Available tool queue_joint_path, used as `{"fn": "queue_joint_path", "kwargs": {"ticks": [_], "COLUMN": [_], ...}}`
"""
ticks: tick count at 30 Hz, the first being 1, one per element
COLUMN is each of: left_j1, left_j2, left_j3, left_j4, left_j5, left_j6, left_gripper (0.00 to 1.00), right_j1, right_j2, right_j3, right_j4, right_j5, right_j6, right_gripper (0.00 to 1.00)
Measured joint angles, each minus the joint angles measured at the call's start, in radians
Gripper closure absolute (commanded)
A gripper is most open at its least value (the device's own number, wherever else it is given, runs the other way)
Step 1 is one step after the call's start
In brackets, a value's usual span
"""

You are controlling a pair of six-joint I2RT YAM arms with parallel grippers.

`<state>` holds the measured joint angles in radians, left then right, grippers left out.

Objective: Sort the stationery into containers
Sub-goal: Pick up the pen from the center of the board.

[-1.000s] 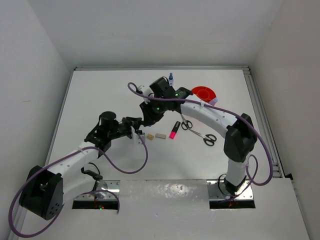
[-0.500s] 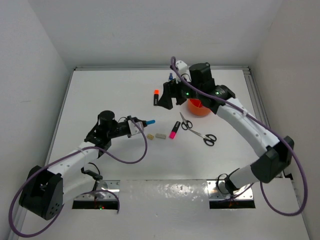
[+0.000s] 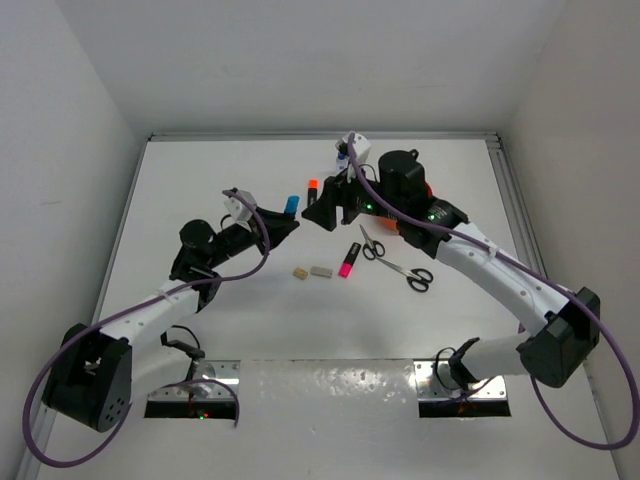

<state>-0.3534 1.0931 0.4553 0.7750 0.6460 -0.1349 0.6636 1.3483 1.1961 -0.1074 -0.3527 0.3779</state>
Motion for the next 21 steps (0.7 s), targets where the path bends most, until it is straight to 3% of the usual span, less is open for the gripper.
{"fn": "queue_joint_path", "kwargs": {"ticks": [4,7,21], "left_j1": [0.0,0.0,-0.012], "left_j2": [0.0,0.0,-0.001], "left_j3": [0.0,0.0,0.0], "left_j4": [0.046,0.063,0.09], "left_j5": [-0.012,-0.016,-0.012], "left_j6": [-0.074,-0.1,-0.109], "left_gripper": [1.0,1.0,1.0], "right_j1": [0.017,0.029,0.032], "right_j2": [0.045,0.08,0.219], "right_j3": [0.017,0.034,0.145], "right_j4": [0.028,0.064,0.089], "right_j5": [-0.026,-0.034,-0.182], "right_j6": [-0.004,-0.003,-0.01], "right_gripper": [0.31,0.35,0.77]}}
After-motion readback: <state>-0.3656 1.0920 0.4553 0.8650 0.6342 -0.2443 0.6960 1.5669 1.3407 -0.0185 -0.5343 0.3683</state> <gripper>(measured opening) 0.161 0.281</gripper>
